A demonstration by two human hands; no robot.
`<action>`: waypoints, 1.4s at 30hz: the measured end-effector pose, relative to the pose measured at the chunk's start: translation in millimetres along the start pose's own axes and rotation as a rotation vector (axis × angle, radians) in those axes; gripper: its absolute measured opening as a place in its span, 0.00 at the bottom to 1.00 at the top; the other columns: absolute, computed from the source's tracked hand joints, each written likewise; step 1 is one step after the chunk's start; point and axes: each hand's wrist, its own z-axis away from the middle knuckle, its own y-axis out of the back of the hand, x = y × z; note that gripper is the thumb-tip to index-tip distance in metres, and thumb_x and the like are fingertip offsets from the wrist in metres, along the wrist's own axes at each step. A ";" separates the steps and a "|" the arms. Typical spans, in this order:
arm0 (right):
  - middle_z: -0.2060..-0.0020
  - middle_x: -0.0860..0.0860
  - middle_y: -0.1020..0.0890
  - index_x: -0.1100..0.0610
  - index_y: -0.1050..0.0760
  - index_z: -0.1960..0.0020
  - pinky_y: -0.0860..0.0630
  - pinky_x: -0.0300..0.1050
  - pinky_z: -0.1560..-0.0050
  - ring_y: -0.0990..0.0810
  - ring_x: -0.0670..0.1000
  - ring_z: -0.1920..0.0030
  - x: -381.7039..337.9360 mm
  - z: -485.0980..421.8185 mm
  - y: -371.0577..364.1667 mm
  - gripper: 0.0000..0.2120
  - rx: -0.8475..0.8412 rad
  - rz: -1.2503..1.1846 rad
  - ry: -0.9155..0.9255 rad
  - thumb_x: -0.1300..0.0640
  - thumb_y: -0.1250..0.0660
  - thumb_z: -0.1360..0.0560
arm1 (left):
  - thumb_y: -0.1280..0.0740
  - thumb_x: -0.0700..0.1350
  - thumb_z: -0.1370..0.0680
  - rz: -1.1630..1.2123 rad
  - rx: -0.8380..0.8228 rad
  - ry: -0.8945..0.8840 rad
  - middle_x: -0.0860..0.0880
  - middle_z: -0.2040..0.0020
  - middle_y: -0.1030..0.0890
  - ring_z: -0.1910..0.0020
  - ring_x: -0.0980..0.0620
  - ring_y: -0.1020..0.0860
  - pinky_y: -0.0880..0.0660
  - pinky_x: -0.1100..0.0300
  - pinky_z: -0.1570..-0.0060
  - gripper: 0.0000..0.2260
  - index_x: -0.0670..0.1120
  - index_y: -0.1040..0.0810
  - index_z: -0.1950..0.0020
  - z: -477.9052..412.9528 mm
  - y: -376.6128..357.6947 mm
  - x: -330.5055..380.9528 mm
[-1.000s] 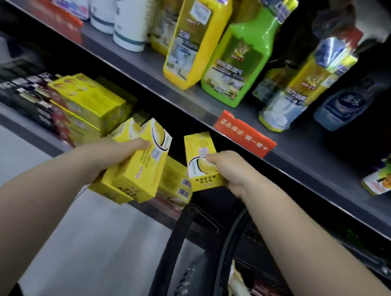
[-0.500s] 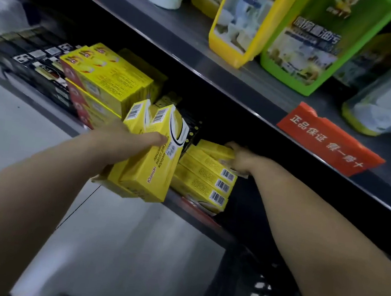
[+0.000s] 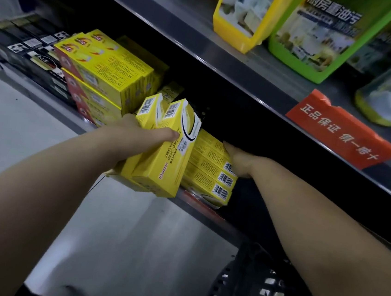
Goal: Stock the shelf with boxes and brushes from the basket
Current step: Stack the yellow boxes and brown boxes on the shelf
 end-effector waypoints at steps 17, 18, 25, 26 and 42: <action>0.56 0.45 0.16 0.50 0.24 0.49 0.22 0.40 0.54 0.17 0.44 0.54 -4.2 84.1 42.3 0.14 -0.100 -1.066 0.436 0.48 0.30 0.33 | 0.39 0.68 0.28 0.039 -0.165 0.010 0.44 0.31 0.28 0.36 0.39 0.28 0.31 0.42 0.37 0.37 0.48 0.38 0.25 12.5 -26.2 8.8; 0.56 0.46 0.15 0.51 0.23 0.49 0.21 0.39 0.54 0.17 0.44 0.55 3.3 82.7 43.6 0.13 -0.080 -1.083 0.408 0.48 0.30 0.32 | 0.40 0.66 0.26 0.001 -0.099 0.011 0.43 0.30 0.31 0.35 0.40 0.29 0.31 0.45 0.37 0.36 0.47 0.41 0.24 9.2 -27.2 7.8; 0.58 0.47 0.21 0.48 0.25 0.57 0.31 0.41 0.60 0.26 0.45 0.59 51.7 59.0 37.2 0.03 0.452 -1.179 0.020 0.53 0.31 0.29 | 0.40 0.56 0.22 -0.088 -0.019 -0.020 0.48 0.54 0.30 0.57 0.47 0.30 0.35 0.53 0.54 0.26 0.45 0.37 0.28 6.1 -31.8 4.8; 0.57 0.48 0.21 0.49 0.24 0.57 0.30 0.41 0.59 0.25 0.46 0.58 55.3 55.9 33.7 0.02 0.470 -1.163 -0.019 0.52 0.31 0.29 | 0.39 0.56 0.22 -0.098 -0.030 -0.021 0.46 0.51 0.29 0.53 0.45 0.29 0.35 0.53 0.55 0.24 0.45 0.34 0.31 8.5 -31.6 5.6; 0.35 0.59 0.29 0.58 0.47 0.25 0.33 0.44 0.47 0.29 0.59 0.37 35.7 -12.1 11.9 0.31 0.314 -0.333 0.002 0.56 0.36 0.22 | 0.31 0.50 0.26 0.008 0.122 -0.198 0.47 0.60 0.22 0.63 0.47 0.22 0.24 0.54 0.61 0.10 0.48 0.29 0.61 1.6 -31.2 9.2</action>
